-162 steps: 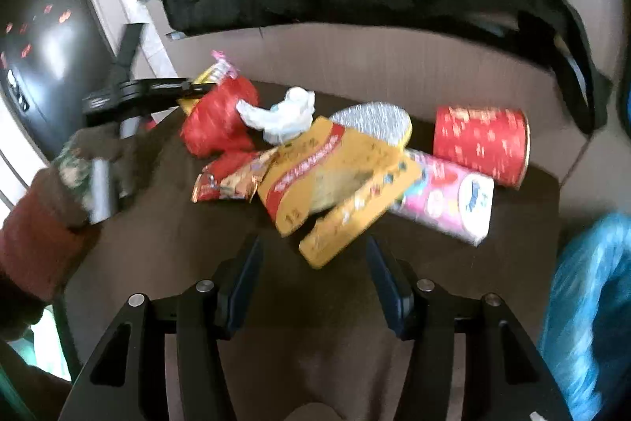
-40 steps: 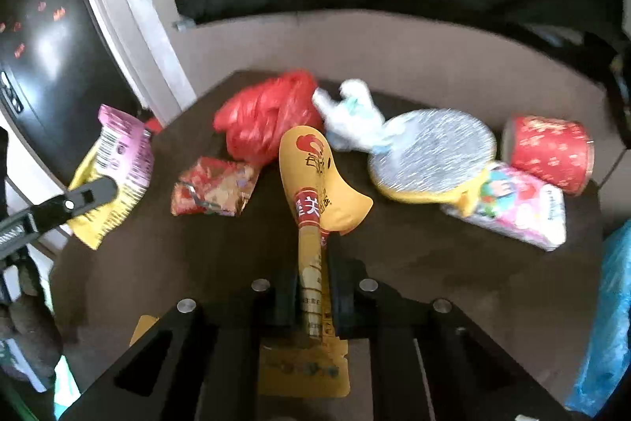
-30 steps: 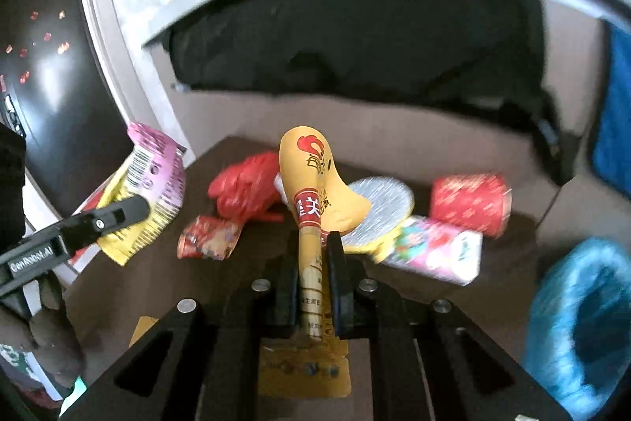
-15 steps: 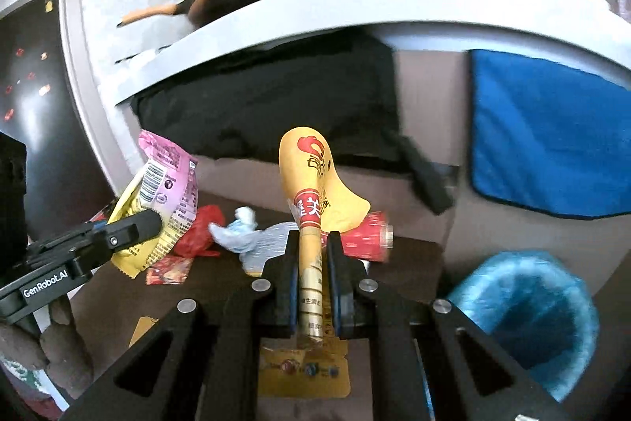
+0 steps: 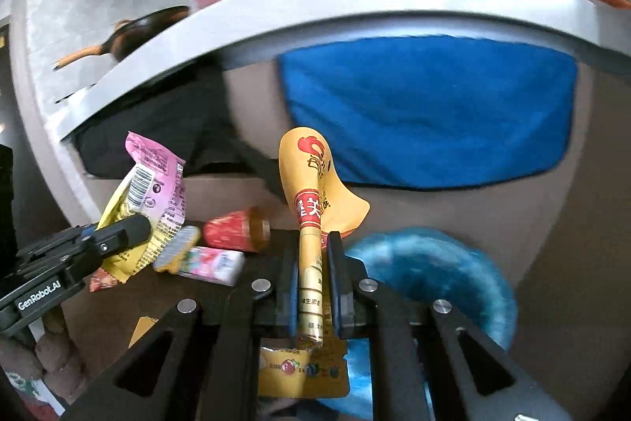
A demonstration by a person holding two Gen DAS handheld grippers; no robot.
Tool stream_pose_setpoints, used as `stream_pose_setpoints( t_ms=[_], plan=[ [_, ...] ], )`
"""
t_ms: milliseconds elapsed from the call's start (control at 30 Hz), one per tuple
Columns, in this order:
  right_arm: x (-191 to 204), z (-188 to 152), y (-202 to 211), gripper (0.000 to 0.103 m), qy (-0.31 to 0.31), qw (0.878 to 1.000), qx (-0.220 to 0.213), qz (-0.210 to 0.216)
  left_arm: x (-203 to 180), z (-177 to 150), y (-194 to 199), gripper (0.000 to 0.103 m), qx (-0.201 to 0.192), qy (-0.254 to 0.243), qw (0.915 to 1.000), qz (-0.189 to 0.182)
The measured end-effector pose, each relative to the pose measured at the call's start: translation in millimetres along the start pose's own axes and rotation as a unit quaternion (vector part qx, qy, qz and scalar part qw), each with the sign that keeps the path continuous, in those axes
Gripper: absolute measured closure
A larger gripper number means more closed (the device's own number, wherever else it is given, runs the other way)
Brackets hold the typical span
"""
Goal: Collect trash
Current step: 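Carry both bags over the blue bin and open both grippers, then move both tools back to the remaining trash on the table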
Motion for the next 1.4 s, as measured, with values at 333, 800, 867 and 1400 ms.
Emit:
stream_pose_setpoints(
  t_ms=[333, 800, 867, 1400],
  plan=[
    [-69.8, -31.8, -8.6, 0.092, -0.039, 0.998, 0.031, -0.030, -47.6, -21.4, -75.9, 0.087, 0.069, 0.001, 0.9954, -0.066],
    [-106.1, -68.4, -61.0, 0.091, -0.090, 0.993, 0.078, -0.006, -39.3, -47.9, -151.7, 0.087, 0.148, 0.028, 0.9866, -0.061],
    [-107.8, -71.2, -67.0, 0.091, -0.095, 0.992, 0.083, -0.004, -36.7, -50.8, -158.0, 0.087, 0.160, 0.034, 0.9845, -0.064],
    [-102.4, -64.9, -56.5, 0.051, -0.108, 0.992, 0.062, -0.008, -1.1, -16.0, -138.8, 0.040, 0.136, 0.103, 0.9809, -0.093]
  ],
)
Point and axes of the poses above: each gripper's, at about its wrist camera, not at the fingertips, and y roughly against the way its jaws point, x to its left, z to its top, the point moved 4 cm from there along -y, roughly the way its jaws point, and after that the axes turned 9 degrees about y, right-handed, at the moved point
